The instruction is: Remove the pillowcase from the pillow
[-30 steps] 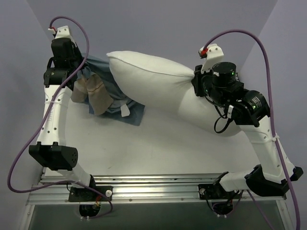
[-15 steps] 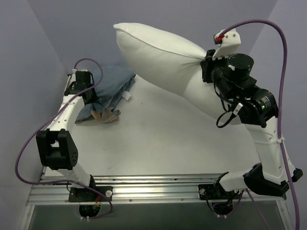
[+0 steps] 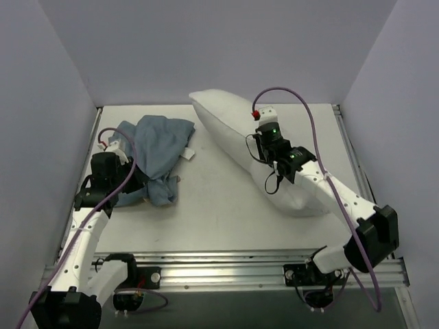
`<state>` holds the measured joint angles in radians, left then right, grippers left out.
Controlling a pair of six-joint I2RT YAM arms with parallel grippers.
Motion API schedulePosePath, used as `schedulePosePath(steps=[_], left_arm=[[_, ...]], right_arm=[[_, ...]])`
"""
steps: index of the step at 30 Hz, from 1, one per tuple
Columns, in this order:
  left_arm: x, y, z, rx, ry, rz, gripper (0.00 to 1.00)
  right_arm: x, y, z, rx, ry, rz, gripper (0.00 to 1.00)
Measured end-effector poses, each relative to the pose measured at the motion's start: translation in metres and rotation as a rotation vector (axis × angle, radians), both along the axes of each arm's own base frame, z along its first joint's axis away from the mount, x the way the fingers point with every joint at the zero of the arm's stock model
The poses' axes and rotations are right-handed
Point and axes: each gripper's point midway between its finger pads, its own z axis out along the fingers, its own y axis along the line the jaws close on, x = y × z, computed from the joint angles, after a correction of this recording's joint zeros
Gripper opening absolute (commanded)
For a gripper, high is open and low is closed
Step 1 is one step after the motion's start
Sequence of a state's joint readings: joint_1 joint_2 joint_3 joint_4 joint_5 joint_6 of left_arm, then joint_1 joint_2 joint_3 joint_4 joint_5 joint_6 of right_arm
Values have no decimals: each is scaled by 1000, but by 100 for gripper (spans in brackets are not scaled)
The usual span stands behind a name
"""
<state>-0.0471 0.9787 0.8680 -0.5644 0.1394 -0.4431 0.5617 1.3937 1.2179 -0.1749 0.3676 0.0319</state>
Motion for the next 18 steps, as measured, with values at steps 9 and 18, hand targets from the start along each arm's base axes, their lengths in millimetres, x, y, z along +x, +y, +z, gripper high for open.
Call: schedulePosePath(steps=[9,18], left_arm=[[-71,-58,-13,-197,64,-199,97],[-64,-47,88,-126,-137,-201,95]], right_arm=[[1,86,-67,261,127,165,28],[-11,137,-34,462,195,318,85]])
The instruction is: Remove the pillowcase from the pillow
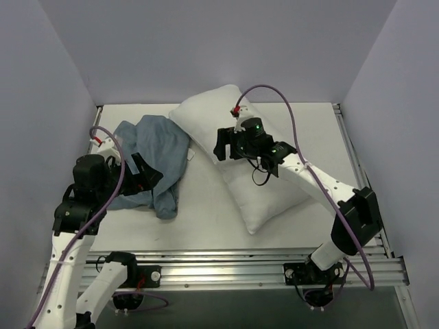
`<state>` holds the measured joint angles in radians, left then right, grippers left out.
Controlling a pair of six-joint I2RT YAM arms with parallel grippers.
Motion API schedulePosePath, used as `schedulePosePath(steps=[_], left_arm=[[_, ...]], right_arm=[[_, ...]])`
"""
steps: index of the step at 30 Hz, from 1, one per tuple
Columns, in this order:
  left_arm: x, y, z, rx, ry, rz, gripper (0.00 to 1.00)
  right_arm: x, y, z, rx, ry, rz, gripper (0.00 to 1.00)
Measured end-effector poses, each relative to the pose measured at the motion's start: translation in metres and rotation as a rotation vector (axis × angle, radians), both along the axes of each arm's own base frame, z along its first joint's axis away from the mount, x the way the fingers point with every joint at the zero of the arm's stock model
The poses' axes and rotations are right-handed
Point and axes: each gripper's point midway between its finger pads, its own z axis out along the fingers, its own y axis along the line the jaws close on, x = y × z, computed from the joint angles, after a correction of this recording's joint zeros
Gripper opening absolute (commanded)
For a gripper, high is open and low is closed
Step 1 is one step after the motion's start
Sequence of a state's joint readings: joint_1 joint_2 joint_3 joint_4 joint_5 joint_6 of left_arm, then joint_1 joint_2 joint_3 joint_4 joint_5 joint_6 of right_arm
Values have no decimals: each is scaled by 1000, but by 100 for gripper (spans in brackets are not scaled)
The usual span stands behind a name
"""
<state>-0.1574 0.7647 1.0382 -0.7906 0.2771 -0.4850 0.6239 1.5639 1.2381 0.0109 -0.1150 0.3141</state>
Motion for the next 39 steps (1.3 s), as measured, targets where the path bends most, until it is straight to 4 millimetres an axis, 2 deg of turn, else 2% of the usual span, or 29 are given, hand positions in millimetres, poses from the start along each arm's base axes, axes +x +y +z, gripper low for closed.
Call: schedulePosePath(steps=[3,5,8,12,18,22,26,29,32,36,39], left_arm=[[2,10,32,42,-78,34,94],[3,19,52,77,-122,65,94],[3,34,85,130,-196,126,94],[-8,61,135,205,-317,237,94],[-51,107,205,296,-515,430,94],[-89,139,233,343,-605,576,94],[-120,164,245,366,-654,696,94],[-132,175,244,376,-660,739,94],[-138,179,241,373,-659,746,94],[-145,185,233,367,-657,751,94],[-150,188,225,364,-655,754,94]], right_arm=[[8,-5,49,37,-78,-32,97],[13,-20,86,45,-144,-89,100],[18,-61,144,30,-259,-233,100],[5,-125,205,1,-389,-443,100],[-55,-210,266,-27,-543,-675,100],[-110,-264,301,3,-647,-797,100],[-161,-304,319,54,-727,-861,100],[-184,-322,318,73,-757,-886,100],[-190,-328,304,52,-753,-896,100],[-185,-326,282,-8,-722,-888,99],[-183,-325,276,-34,-711,-883,99]])
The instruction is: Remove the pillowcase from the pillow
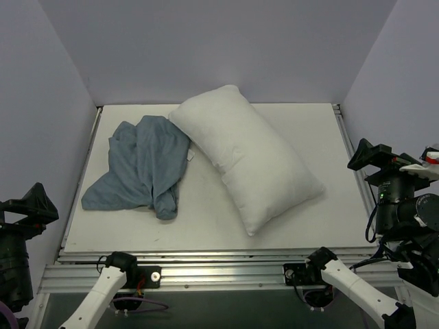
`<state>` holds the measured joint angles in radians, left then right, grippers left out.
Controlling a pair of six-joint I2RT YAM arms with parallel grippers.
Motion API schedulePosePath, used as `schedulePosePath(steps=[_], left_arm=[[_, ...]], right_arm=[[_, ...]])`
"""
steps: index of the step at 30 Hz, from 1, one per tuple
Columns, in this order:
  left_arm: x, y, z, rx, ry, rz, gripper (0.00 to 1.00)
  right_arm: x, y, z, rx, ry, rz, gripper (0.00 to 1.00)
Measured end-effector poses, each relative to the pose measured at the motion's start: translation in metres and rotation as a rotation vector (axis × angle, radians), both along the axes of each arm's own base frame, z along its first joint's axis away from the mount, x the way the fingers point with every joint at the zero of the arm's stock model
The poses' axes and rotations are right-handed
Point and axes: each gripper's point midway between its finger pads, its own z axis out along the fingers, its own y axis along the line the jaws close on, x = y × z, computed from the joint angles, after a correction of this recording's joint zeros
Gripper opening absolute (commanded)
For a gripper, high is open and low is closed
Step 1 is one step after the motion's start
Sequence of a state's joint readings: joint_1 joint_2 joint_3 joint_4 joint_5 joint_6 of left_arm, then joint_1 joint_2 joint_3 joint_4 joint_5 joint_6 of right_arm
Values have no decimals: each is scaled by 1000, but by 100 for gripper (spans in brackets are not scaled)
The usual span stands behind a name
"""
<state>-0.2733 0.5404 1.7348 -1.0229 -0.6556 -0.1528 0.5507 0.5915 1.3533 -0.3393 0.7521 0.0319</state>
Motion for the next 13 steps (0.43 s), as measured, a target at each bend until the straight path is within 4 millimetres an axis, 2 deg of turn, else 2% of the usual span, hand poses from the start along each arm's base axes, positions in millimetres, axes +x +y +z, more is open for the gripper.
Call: schedulePosePath(steps=[4,13], left_arm=[[-3,3,-9,-2,5,4,94],[2,3,-15,2,25,6,94]], right_arm=[[-2,-2,0,-2,-3,-1,98],[-4,-2,0,-2,-5,-1,98]])
